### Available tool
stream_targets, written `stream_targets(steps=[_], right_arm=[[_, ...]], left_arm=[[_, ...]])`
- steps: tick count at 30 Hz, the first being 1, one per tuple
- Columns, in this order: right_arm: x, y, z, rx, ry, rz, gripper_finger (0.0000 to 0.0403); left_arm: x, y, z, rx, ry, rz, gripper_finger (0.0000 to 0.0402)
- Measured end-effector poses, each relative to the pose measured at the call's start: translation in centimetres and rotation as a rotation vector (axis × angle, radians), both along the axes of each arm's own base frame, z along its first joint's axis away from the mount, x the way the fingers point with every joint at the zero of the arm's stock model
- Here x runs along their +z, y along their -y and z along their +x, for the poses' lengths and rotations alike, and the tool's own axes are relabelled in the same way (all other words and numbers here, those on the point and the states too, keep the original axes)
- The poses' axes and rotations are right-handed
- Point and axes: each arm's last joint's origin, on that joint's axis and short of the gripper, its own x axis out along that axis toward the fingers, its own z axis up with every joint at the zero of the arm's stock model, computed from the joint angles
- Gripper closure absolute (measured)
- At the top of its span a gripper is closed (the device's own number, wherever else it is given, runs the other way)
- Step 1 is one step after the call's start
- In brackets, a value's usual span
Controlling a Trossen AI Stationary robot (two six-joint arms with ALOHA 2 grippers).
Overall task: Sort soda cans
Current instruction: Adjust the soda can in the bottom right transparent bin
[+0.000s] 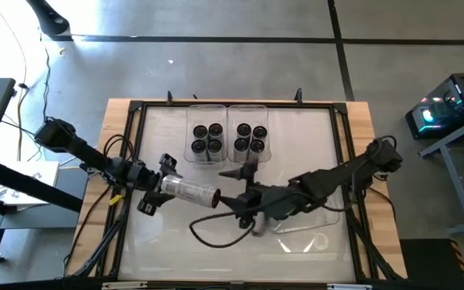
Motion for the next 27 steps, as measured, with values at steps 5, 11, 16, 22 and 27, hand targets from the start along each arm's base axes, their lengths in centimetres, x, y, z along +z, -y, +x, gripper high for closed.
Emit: stream_targets(steps=[5,11,16,22,27], right_arm=[[-0.5,-0.3,0.8,0.101,-0.009,0.012,0.0082],[-0.7,-0.8,0.5,0.138,-0.058,-0.133,0.0082],[-0.7,-1.6,0.1,0.094,-0.068,-0.223,0.0082],[-0.6,-1.9,-0.2,0.056,-0.052,-0.151,0.0071],[-0.9,-1.9,-0.2,0.072,-0.07,-0.119,0.0049]], left_arm=[[0.1,0.2,0.0,-0.03,0.005,0.014,0.0158],[0.1,0.2,0.1,-0.01,-0.003,0.013,0.0158],[0.1,0.1,0.1,0.006,-0.007,0.008,0.0158],[0.3,0.0,0.1,0.031,0.002,-0.011,0.0158],[0.2,-0.1,0.2,0.036,-0.01,-0.006,0.0158]])
